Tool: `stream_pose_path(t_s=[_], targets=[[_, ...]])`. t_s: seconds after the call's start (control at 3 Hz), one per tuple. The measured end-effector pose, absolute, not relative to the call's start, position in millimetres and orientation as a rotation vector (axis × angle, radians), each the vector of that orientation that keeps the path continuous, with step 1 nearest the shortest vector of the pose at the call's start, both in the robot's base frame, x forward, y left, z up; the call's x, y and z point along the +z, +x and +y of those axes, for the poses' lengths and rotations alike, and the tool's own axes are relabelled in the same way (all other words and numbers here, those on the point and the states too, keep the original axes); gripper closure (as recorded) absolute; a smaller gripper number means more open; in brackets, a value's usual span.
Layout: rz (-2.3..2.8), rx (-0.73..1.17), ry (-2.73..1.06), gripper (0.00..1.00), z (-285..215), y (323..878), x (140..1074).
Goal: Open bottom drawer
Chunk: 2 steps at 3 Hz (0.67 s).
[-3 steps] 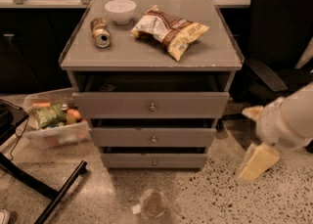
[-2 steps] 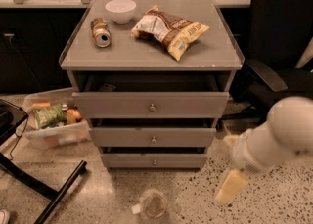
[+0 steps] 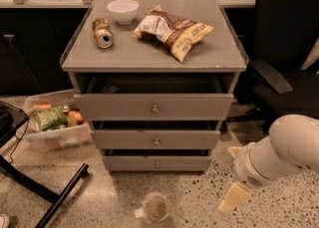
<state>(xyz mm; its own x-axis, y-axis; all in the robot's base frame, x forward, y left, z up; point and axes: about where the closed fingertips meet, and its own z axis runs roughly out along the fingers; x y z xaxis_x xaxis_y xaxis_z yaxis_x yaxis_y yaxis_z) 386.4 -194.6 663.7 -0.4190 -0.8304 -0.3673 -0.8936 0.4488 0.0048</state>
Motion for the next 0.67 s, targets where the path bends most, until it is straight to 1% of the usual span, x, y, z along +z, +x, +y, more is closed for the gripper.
stream_pose_path(t_s=[0.33,0.67], targets=[[2.391,0.321,-1.470,0.00,-187,389,640],[2.373,0.399,-1.466,0.00,-166,392,592]])
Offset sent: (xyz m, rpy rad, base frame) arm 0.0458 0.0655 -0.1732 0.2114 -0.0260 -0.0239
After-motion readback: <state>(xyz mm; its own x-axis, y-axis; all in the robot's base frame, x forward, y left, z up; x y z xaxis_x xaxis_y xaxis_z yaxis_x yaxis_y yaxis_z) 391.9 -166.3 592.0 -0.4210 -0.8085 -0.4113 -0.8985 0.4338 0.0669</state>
